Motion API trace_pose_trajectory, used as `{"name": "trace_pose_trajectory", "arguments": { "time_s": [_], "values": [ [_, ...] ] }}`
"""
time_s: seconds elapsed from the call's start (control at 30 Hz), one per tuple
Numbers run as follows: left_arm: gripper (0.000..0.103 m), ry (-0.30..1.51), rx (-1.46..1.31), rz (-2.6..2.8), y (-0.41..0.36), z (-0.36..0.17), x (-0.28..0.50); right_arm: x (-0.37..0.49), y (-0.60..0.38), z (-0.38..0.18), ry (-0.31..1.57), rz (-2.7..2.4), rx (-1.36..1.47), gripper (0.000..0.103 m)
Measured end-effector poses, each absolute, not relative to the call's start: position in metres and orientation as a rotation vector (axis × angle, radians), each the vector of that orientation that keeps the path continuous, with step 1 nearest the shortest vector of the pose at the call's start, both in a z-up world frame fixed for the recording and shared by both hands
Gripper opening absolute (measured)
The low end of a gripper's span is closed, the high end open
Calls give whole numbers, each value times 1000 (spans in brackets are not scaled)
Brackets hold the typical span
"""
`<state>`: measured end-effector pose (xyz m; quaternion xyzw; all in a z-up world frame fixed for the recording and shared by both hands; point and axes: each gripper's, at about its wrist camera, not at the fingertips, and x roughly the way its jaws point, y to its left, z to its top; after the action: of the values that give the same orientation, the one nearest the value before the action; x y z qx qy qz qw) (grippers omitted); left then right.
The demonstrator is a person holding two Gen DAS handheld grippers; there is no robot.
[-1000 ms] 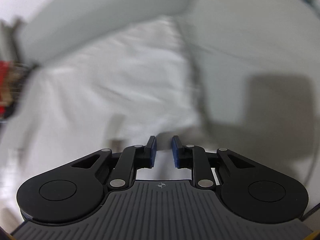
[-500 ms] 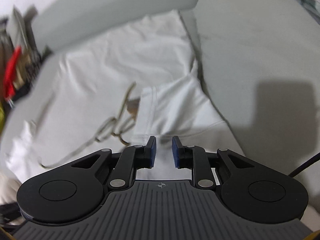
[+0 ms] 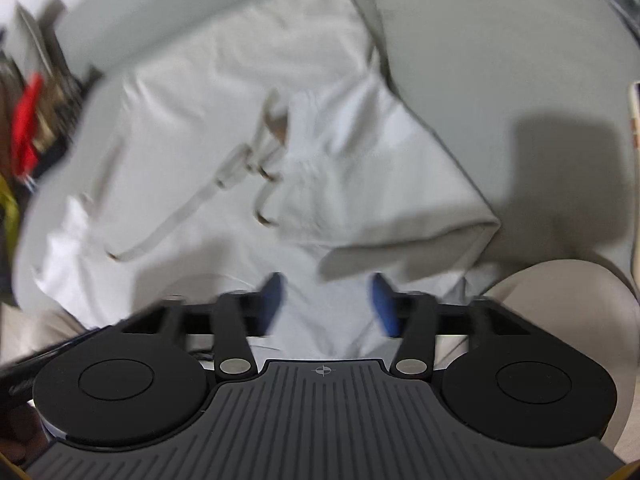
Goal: Fold clothes
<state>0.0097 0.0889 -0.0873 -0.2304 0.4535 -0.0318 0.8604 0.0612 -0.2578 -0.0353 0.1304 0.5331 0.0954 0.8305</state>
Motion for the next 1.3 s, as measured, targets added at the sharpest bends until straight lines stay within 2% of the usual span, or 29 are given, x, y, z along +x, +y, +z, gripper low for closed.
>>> {"name": "trace_pose_trajectory", "arguments": {
  "time_s": [0.1, 0.23, 0.27, 0.37, 0.5, 0.7, 0.73, 0.77, 1.07, 1.17, 1.3],
  "values": [
    [46, 863, -676, 65, 147, -93, -1, 50, -265, -19, 1089, 215, 392, 74],
    [35, 737, -907, 243, 221, -105, -12, 44, -261, -2, 1035, 228, 455, 74],
    [35, 713, -945, 275, 234, -109, -10, 42, -259, 1, 1022, 234, 459, 74],
    [35, 681, -1003, 291, 255, -119, 1, 39, -248, 11, 1004, 262, 438, 73],
    [35, 727, -981, 298, 260, -131, 24, 36, -238, 16, 1011, 286, 402, 74],
    [34, 776, -884, 313, 251, -139, 46, 32, -233, 15, 1021, 288, 382, 74],
    [27, 776, -871, 314, 249, -137, 49, 31, -234, 15, 1022, 287, 381, 73],
    [0, 779, -857, 312, 247, -135, 51, 31, -234, 14, 1022, 286, 383, 73],
    [0, 630, -661, 275, 202, -84, 50, 31, -244, 4, 1035, 281, 419, 73],
    [0, 579, -491, 189, 158, -55, 49, 31, -247, -1, 1044, 282, 425, 73],
    [0, 562, -200, -3, 71, -41, 47, 33, -252, -8, 1056, 273, 441, 73]
  ]
}}
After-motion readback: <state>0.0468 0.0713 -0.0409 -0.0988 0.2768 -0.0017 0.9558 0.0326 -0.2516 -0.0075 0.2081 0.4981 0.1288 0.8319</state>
